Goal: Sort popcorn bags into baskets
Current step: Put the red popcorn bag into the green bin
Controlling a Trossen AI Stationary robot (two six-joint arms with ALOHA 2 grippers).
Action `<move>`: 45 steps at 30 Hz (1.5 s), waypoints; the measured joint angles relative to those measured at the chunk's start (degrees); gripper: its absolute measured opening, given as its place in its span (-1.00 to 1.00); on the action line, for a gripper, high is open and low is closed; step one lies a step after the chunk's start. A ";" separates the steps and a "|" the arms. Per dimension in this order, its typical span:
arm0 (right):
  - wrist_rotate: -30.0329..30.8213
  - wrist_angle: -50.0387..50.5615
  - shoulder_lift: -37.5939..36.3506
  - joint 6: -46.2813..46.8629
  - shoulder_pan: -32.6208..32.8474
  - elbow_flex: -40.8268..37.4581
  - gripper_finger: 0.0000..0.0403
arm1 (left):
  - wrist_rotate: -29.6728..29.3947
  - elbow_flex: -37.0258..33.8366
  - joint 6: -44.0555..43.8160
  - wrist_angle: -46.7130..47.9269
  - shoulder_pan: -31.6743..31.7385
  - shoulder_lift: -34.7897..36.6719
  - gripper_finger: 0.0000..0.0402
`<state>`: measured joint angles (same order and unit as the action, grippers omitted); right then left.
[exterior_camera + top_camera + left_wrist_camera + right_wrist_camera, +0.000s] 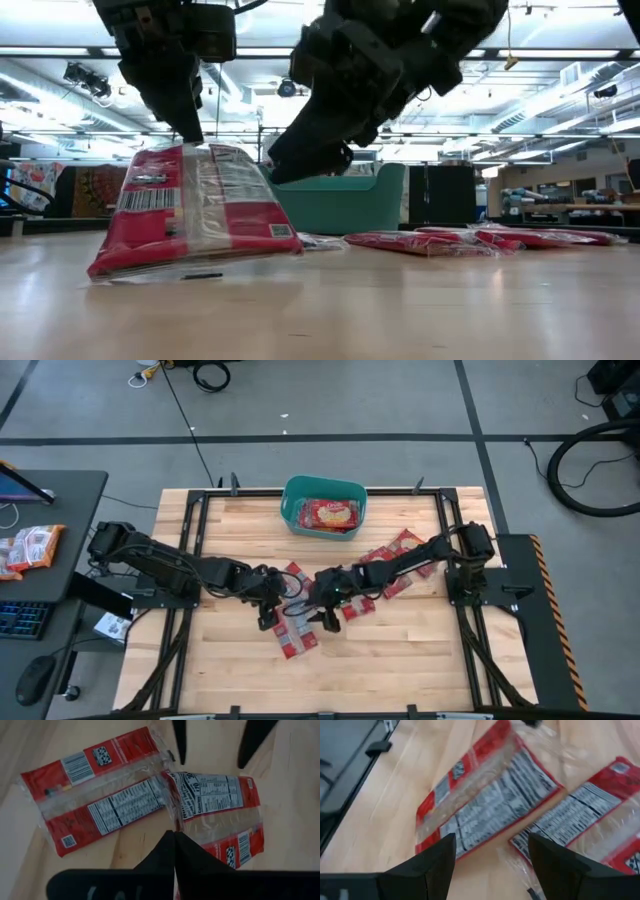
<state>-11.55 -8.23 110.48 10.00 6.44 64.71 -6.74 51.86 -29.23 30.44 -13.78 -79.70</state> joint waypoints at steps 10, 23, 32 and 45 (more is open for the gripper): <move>-2.18 -11.28 3.90 5.44 0.11 -2.51 0.25 | -1.53 0.00 0.02 -1.44 0.02 0.00 -1.00; -3.13 -21.81 9.32 6.83 0.14 -2.12 -0.13 | -2.74 0.00 0.53 -2.43 -0.61 0.00 -1.00; -4.72 -20.82 8.58 4.06 -0.14 -2.05 -0.83 | -1.54 0.00 -0.06 -3.04 -0.61 0.02 -0.69; 13.38 9.60 -8.26 -7.01 -0.20 -2.04 -0.86 | -12.02 -1.02 5.11 -1.53 -1.91 6.46 -0.08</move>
<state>1.83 1.37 102.22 2.99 6.24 62.67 -18.76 50.83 -24.12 28.90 -15.69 -73.25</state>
